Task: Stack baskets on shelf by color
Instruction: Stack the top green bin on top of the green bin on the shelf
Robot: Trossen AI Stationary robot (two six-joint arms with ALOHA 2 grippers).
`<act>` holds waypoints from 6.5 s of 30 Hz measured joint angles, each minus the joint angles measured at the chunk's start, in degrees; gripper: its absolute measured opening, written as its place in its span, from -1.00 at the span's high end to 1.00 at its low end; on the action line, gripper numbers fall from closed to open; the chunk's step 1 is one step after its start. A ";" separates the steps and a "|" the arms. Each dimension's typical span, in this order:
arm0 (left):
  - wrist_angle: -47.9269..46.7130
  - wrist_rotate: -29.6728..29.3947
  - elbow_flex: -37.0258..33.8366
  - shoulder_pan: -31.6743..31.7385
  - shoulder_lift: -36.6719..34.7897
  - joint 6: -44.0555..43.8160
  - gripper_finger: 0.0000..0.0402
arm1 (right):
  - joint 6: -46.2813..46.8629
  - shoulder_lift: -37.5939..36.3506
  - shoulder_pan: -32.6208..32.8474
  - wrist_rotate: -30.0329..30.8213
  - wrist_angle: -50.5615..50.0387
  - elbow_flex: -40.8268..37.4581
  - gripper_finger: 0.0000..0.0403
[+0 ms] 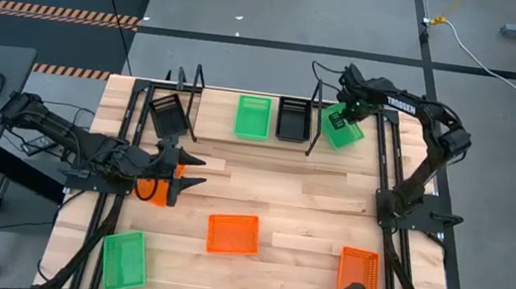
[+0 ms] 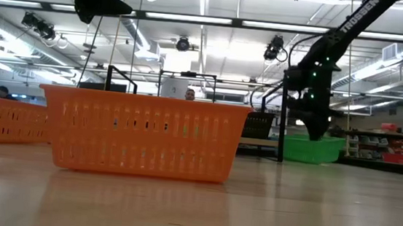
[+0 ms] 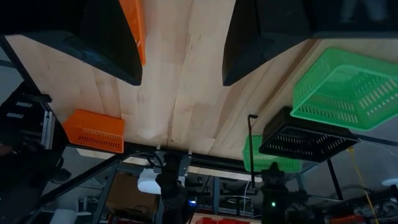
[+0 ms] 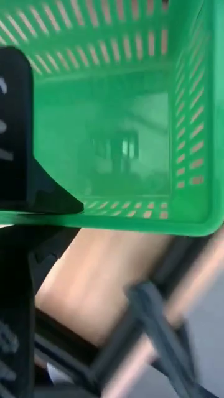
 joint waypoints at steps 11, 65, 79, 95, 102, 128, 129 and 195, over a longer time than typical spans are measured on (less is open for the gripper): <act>-0.02 0.00 0.00 -0.07 0.00 -0.29 -0.15 | -0.10 -7.31 0.07 0.05 -2.97 0.00 0.55; -0.15 0.24 -0.02 -0.07 -0.02 -0.39 -0.15 | -36.52 -7.15 14.98 3.30 -6.25 -10.96 0.55; -0.15 0.22 -0.02 -0.07 -0.01 -0.37 -0.15 | -25.29 -7.24 15.10 1.45 -5.92 -12.74 0.95; -0.13 0.22 -0.02 -0.07 0.00 -0.33 -0.15 | -15.91 -18.76 17.39 3.09 -16.88 -2.29 0.96; -0.09 0.22 -0.02 -0.07 -0.02 -0.31 -0.15 | -10.71 -28.42 20.64 3.00 -19.43 6.99 0.96; 0.00 0.19 -0.02 -0.01 -0.01 0.17 -0.15 | -26.48 -5.79 43.84 -2.24 26.62 12.28 0.96; 0.00 0.18 -0.02 0.02 -0.01 0.17 -0.15 | -26.46 -4.89 43.83 -1.74 27.89 12.28 0.96; 0.07 -1.51 -0.02 -0.70 0.00 -0.92 -0.15 | -22.69 4.98 40.46 -1.01 31.48 13.31 0.65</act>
